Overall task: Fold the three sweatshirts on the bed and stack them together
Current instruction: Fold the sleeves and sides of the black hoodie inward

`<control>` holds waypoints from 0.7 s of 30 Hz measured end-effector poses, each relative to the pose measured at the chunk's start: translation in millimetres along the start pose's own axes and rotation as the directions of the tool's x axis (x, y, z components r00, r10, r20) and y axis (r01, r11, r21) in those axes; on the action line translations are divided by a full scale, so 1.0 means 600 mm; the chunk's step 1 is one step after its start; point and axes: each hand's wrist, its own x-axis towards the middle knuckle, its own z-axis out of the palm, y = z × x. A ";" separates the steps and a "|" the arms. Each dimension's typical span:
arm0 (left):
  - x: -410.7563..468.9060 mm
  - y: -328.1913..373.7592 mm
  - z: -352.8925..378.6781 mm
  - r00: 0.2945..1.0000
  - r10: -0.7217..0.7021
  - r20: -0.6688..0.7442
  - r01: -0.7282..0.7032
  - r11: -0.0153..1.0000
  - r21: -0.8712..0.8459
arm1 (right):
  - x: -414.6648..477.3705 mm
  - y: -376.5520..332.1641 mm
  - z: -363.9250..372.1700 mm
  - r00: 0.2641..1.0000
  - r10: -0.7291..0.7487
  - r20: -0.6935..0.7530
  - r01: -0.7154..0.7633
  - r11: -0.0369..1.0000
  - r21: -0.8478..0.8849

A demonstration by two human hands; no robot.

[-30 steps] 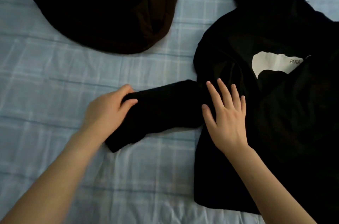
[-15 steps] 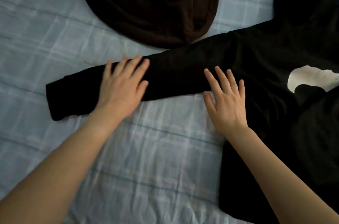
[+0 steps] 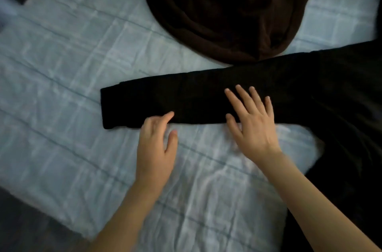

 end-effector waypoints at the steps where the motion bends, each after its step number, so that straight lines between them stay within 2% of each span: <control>1: -0.017 -0.005 -0.005 0.985 -0.158 -0.070 0.152 0.984 -0.091 | 0.007 -0.026 0.011 0.998 -0.065 0.018 0.065 0.998 -0.008; 2: -0.026 -0.010 -0.006 0.942 -0.313 -0.121 0.288 0.939 -0.189 | 0.016 -0.048 0.022 0.993 -0.111 0.034 0.112 0.994 -0.015; 4: -0.022 -0.020 -0.009 0.812 -0.566 -0.143 0.481 0.788 -0.386 | 0.036 -0.076 0.045 0.987 -0.146 0.067 0.148 0.989 -0.029; 6: -0.006 -0.027 -0.013 0.700 -0.708 -0.091 0.559 0.623 -0.547 | 0.046 -0.086 0.068 0.986 -0.141 0.091 0.148 0.986 -0.074; 7: 0.000 -0.029 -0.014 0.683 -0.727 -0.070 0.541 0.568 -0.621 | 0.049 -0.086 0.078 0.986 -0.137 0.099 0.147 0.984 -0.102; 11: 0.031 -0.029 -0.018 0.725 -0.687 -0.035 0.411 0.473 -0.780 | 0.049 -0.084 0.092 0.988 -0.136 0.071 0.145 0.980 -0.139; 14: 0.060 -0.037 -0.024 0.669 -0.743 0.026 0.377 0.308 -0.873 | 0.049 -0.088 0.094 0.990 -0.127 0.068 0.136 0.979 -0.151; 15: 0.069 -0.038 -0.024 0.668 -0.743 0.037 0.373 0.291 -0.881 | 0.048 -0.090 0.093 0.990 -0.120 0.071 0.130 0.979 -0.156; 18: 0.087 -0.036 -0.025 0.725 -0.688 0.040 0.380 0.350 -0.856 | 0.048 -0.094 0.086 0.991 -0.109 0.077 0.118 0.985 -0.123; 21: 0.091 -0.032 -0.037 0.830 -0.545 0.120 0.343 0.328 -0.880 | 0.047 -0.104 0.067 0.988 -0.150 0.025 0.148 0.987 0.061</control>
